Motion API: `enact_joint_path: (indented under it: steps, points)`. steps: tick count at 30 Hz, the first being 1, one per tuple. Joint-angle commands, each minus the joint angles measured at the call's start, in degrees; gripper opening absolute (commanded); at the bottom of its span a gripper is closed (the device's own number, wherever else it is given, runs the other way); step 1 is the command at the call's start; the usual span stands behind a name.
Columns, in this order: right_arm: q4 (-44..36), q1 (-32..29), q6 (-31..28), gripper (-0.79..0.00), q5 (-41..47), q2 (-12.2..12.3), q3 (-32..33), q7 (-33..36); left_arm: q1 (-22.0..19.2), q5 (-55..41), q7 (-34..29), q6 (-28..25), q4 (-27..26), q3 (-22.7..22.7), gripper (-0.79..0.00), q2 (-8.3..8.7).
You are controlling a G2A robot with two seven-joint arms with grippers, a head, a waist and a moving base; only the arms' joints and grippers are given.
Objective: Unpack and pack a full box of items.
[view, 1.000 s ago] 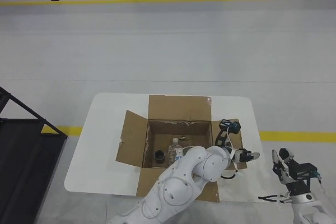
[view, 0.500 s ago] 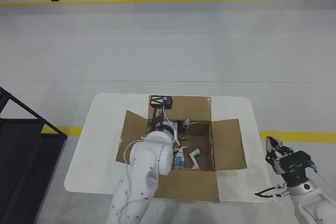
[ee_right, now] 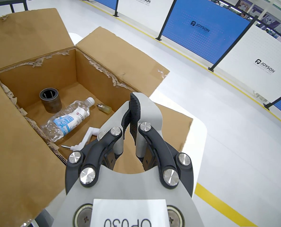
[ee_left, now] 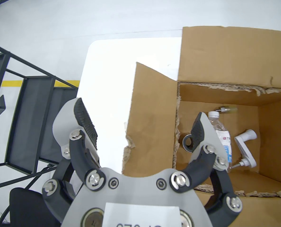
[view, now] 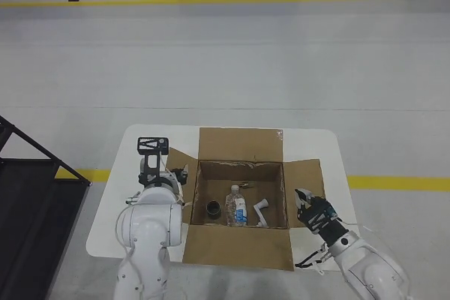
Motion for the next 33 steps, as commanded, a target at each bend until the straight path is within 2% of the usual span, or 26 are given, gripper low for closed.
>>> enact_joint_path:
  steps: [1, 6, 12, 15, 20, 22, 25, 28, 33]
  points:
    - [0.0, 0.0, 0.0, -0.785, 0.1, 0.0, 0.1, 0.0, 0.4, 1.0, -0.2, -0.3, -0.5, -0.9, 0.0, 0.09]
    - [0.0, 0.0, 0.0, -0.785, 0.1, 0.0, 0.1, 0.0, 0.6, 2.2, -1.7, 0.2, -1.9, -3.3, 0.0, 0.16]
    - [0.1, 0.6, -0.3, -0.785, 0.2, -0.1, -1.0, 0.4, 0.6, 2.3, -1.9, 0.3, -1.9, -3.4, 0.0, 0.15]
    - [-0.3, 3.7, 2.1, -0.785, 0.1, -0.7, -4.6, 6.1, 0.6, 2.3, -1.9, 0.3, -1.9, -3.4, 0.0, 0.15]
    - [2.8, 14.4, 6.8, -0.785, -0.3, -2.7, -15.6, 24.8, 0.6, 2.3, -1.9, 0.3, -1.9, -3.4, 0.0, 0.15]
    - [6.0, 19.1, 9.2, -0.785, 1.6, -3.9, -20.1, 29.6, 0.6, 2.3, -1.9, 0.3, -1.9, -3.4, 0.0, 0.15]
    - [12.5, 25.1, 12.6, -0.785, 6.6, -5.7, -25.0, 33.2, 0.6, 2.3, -1.9, 0.3, -1.9, -3.4, 0.0, 0.15]
    - [19.2, 28.6, 15.1, -0.785, 12.4, -7.2, -27.8, 33.8, 0.6, 2.3, -1.9, 0.3, -1.9, -3.4, 0.0, 0.15]
    - [19.2, 28.6, 15.1, -0.785, 12.4, -7.2, -27.8, 33.8, 0.6, 2.3, -1.9, 0.3, -1.9, -3.4, 0.0, 0.15]
